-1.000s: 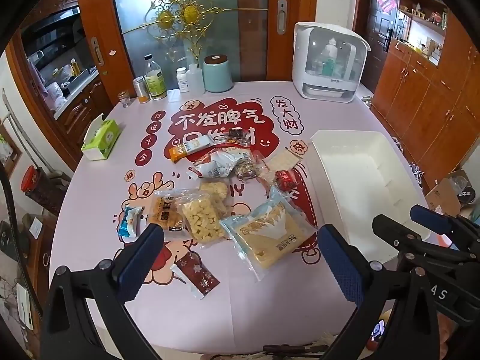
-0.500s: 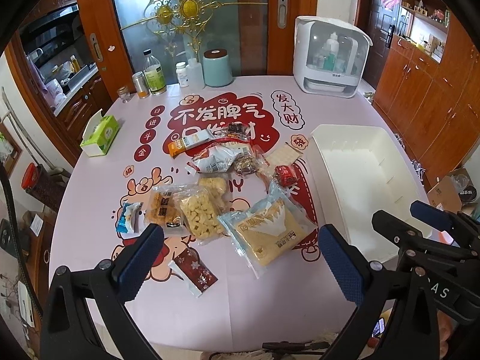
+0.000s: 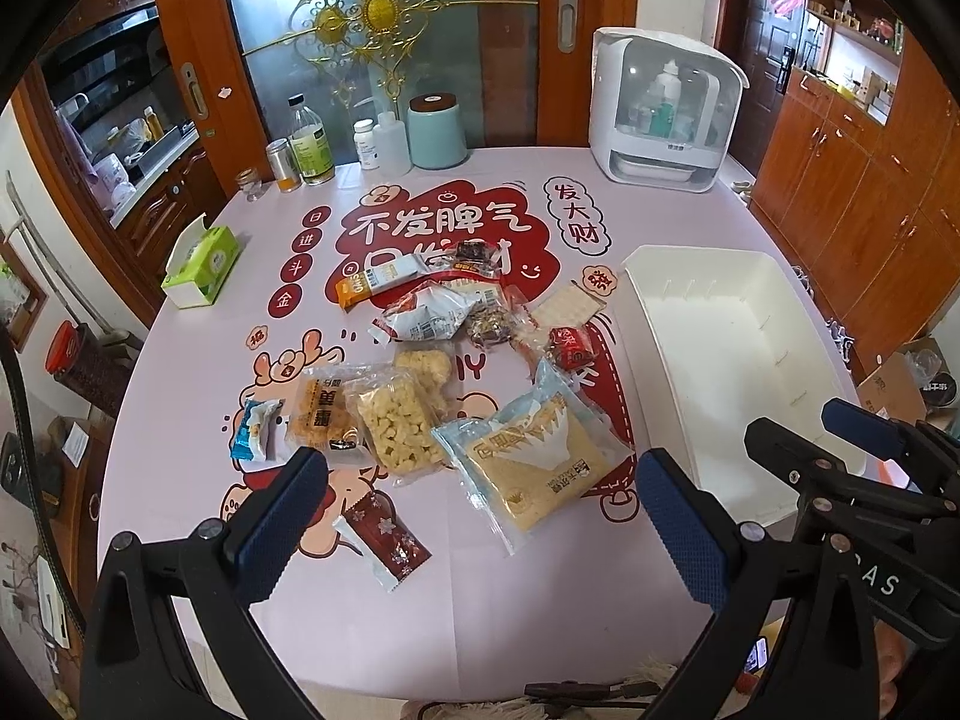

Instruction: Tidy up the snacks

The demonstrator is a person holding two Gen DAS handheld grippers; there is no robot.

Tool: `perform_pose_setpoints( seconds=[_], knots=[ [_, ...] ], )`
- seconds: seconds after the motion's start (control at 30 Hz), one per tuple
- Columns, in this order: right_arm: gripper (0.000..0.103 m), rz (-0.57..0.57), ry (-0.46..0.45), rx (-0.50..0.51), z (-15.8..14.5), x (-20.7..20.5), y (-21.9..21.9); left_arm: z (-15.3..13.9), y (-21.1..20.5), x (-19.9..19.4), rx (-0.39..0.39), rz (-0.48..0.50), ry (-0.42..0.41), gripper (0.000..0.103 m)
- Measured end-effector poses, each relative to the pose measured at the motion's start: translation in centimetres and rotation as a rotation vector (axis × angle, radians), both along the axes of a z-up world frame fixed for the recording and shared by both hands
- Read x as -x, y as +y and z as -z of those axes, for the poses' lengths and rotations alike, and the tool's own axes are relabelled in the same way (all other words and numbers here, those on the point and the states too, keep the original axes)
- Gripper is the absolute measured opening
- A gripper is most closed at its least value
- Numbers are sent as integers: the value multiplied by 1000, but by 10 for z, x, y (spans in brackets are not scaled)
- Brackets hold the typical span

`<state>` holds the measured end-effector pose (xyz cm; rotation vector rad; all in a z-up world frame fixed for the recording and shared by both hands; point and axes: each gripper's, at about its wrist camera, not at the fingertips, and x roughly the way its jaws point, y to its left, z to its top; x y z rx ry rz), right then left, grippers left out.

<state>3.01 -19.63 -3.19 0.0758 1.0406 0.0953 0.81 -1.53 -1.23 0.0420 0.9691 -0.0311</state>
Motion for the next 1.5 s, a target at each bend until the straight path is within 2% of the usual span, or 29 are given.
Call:
perform_pose_setpoints(
  seconds=[1.1, 1.5],
  knots=[
    [69, -23, 6, 1, 7, 3, -4, 2, -1, 6, -7, -19, 12, 102],
    [69, -51, 25, -20, 8, 6, 8, -4, 19, 15, -32, -42, 35, 102]
  ],
)
